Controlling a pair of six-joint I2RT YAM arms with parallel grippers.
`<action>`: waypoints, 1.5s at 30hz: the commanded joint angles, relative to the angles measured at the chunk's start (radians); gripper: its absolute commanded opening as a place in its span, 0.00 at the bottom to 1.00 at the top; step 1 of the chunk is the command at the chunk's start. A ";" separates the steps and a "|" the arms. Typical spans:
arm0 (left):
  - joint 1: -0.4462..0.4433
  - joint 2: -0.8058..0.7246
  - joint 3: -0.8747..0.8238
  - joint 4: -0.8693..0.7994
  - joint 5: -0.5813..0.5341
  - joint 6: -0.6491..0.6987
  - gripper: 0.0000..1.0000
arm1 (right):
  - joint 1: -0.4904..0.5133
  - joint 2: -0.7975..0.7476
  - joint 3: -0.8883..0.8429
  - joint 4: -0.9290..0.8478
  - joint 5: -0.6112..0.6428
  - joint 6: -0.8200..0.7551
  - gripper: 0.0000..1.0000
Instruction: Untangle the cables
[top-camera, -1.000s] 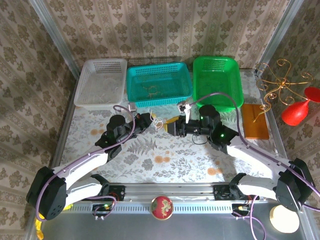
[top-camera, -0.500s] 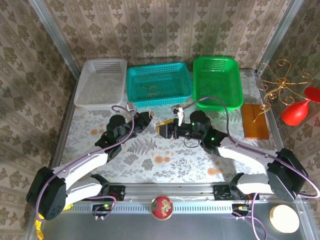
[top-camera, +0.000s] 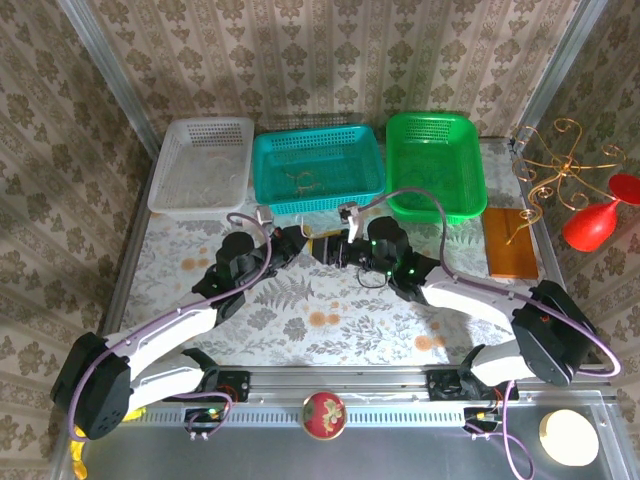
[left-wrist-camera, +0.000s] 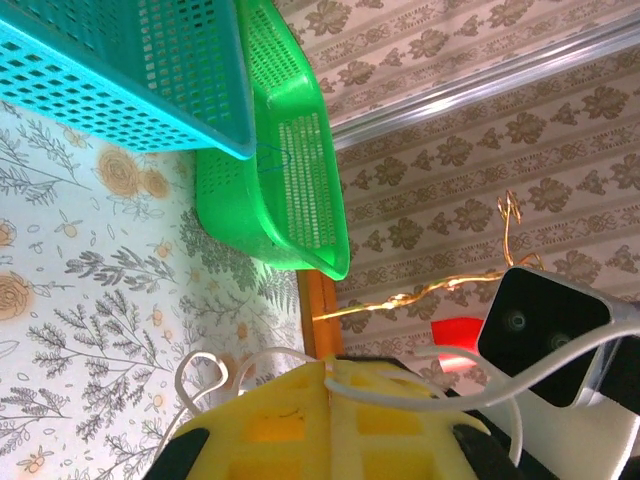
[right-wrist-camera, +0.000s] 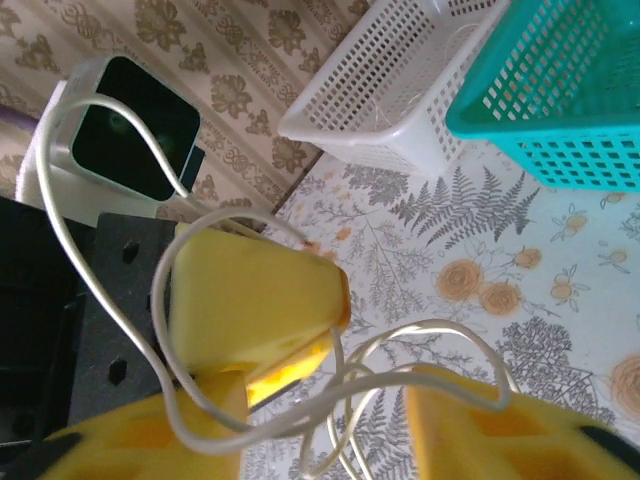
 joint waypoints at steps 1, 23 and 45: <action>-0.007 -0.021 0.035 0.015 -0.013 -0.007 0.00 | 0.005 0.029 0.030 0.019 0.032 0.005 0.23; 0.372 -0.134 0.069 -0.069 0.136 0.051 0.00 | -0.160 -0.330 -0.370 -0.138 0.031 -0.024 0.00; 0.766 -0.198 0.223 -0.160 0.318 0.045 0.00 | -0.465 -0.612 -0.455 -0.326 0.034 0.095 0.00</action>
